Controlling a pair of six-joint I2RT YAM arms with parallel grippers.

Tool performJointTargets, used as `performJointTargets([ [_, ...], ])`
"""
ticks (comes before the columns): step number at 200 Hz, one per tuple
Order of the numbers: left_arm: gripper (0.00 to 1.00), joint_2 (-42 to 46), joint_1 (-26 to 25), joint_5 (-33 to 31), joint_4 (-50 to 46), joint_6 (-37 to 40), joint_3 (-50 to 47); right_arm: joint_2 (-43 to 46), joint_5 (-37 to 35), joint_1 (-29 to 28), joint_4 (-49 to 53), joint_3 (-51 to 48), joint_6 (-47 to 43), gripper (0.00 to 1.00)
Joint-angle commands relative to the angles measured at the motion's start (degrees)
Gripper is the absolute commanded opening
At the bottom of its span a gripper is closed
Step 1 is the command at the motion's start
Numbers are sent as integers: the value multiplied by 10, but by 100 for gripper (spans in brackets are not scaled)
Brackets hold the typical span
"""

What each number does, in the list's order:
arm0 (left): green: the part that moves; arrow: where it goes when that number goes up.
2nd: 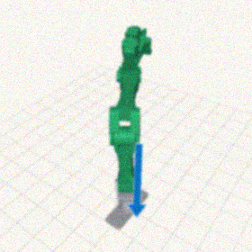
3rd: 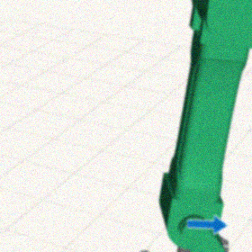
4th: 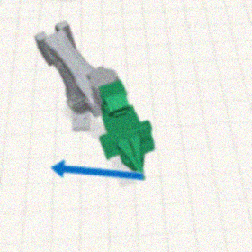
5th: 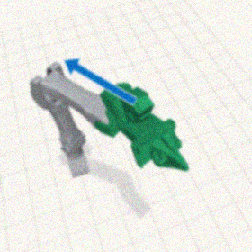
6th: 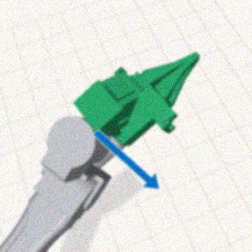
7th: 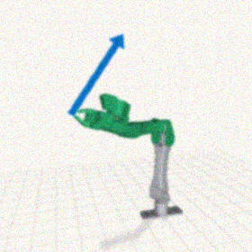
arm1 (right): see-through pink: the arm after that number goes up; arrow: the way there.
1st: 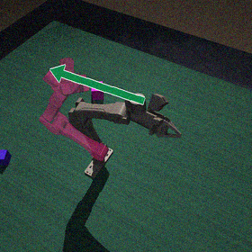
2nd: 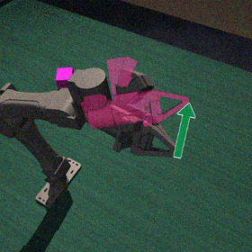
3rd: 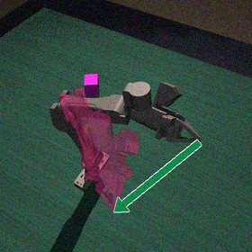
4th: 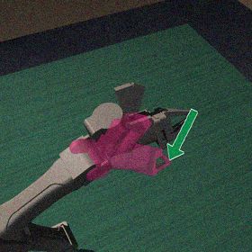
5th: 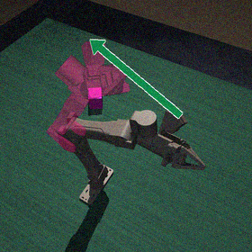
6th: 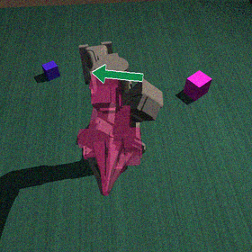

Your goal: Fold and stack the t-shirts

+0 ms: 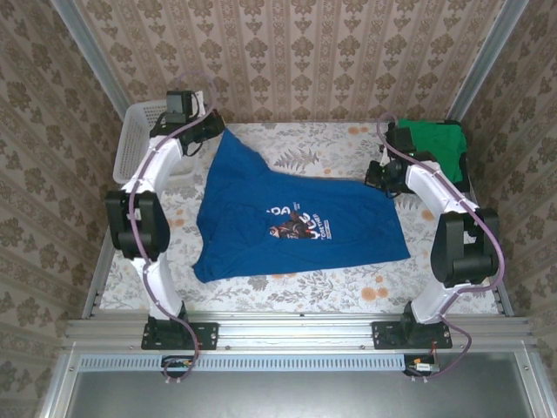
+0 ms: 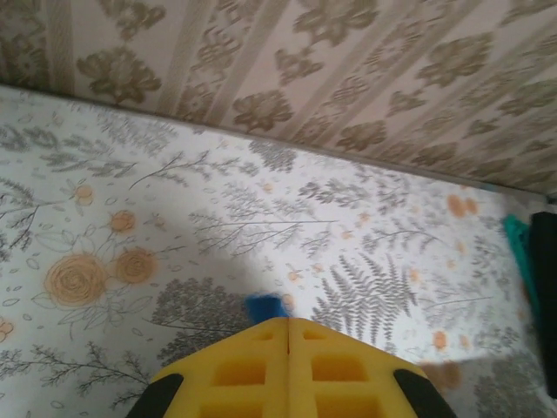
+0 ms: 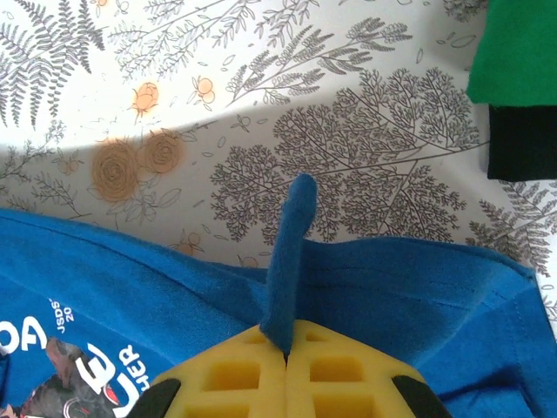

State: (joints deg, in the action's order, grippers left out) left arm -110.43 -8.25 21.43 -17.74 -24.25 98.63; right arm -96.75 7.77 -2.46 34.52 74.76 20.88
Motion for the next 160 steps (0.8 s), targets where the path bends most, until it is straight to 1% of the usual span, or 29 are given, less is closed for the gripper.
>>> performJointTargets([
  [1,0,29,-5,47,50,10,-86,31,2,4,7,-23,-9,0],
  [26,0,117,-14,63,82,16,-195,45,-4,5,17,-39,-12,0],
  [47,0,214,-15,67,93,20,-294,60,-6,7,16,-65,-16,0],
  [64,0,285,-20,26,115,19,-375,69,-12,11,5,-90,-17,1],
  [76,0,292,-25,-16,101,33,-389,64,-6,17,-2,-96,-14,2],
  [80,0,285,-26,-27,87,37,-383,59,-2,18,-2,-95,-12,2],
  [83,2,275,-28,-31,78,40,-374,54,2,18,-2,-93,-11,2],
  [90,19,247,-31,-34,61,52,-352,47,9,18,-4,-93,-11,1],
  [93,22,234,-32,-34,55,56,-341,44,14,18,-5,-93,-9,1],
  [101,23,190,-34,-39,36,62,-305,39,24,18,-10,-97,-5,1],
  [109,26,141,-37,-42,16,67,-262,38,29,18,-18,-103,-2,1],
  [116,27,97,-39,-48,-7,75,-219,38,30,18,-22,-108,1,1],
  [121,27,67,-42,-66,-26,80,-186,39,30,18,-23,-111,2,1],
  [127,30,31,-46,-89,-46,88,-147,41,28,18,-23,-112,2,1],
  [136,31,-23,-50,-115,-79,99,-84,44,24,18,-22,-114,1,1],
  [160,34,-147,-52,-166,-157,106,67,48,17,18,-15,-111,-4,1],
])
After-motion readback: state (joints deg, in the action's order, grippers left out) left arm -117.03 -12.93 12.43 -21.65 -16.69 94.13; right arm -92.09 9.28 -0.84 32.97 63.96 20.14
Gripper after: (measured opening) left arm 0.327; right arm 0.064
